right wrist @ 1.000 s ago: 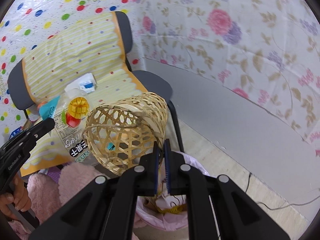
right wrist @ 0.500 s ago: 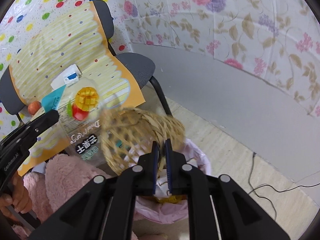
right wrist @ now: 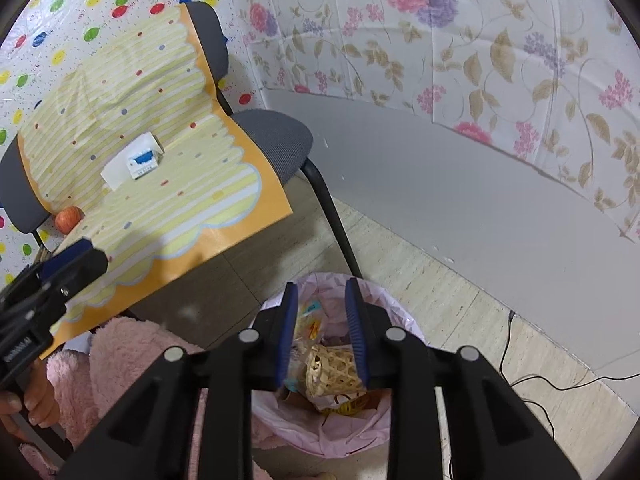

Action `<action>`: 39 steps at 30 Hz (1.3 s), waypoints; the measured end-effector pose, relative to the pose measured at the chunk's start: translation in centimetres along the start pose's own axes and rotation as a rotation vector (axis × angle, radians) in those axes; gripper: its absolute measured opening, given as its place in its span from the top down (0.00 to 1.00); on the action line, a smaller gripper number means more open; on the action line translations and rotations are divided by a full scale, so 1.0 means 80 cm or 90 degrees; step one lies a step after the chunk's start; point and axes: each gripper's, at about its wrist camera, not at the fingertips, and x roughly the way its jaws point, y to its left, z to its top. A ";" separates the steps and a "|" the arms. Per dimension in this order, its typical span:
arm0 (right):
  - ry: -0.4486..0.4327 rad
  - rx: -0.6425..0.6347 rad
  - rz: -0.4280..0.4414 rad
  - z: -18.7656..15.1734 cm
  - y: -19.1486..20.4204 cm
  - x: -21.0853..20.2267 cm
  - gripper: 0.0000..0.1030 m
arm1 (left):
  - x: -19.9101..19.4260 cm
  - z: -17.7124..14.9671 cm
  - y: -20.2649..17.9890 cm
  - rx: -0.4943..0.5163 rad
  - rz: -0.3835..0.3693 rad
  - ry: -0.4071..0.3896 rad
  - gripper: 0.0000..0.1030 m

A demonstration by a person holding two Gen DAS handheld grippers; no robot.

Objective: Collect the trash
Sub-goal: 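Open both tools over the pink bin to drop basket and packet, then move both open tools back over the chair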

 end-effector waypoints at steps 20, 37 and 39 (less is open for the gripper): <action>-0.056 -0.144 0.114 0.057 0.144 -0.019 0.60 | -0.087 0.002 0.114 -0.096 0.165 -0.045 0.37; -0.048 -0.227 0.201 0.092 0.256 0.034 0.44 | -0.111 0.000 0.228 -0.203 0.286 -0.028 0.30; -0.048 -0.229 0.210 0.096 0.265 0.040 0.39 | -0.112 0.001 0.243 -0.215 0.299 -0.027 0.25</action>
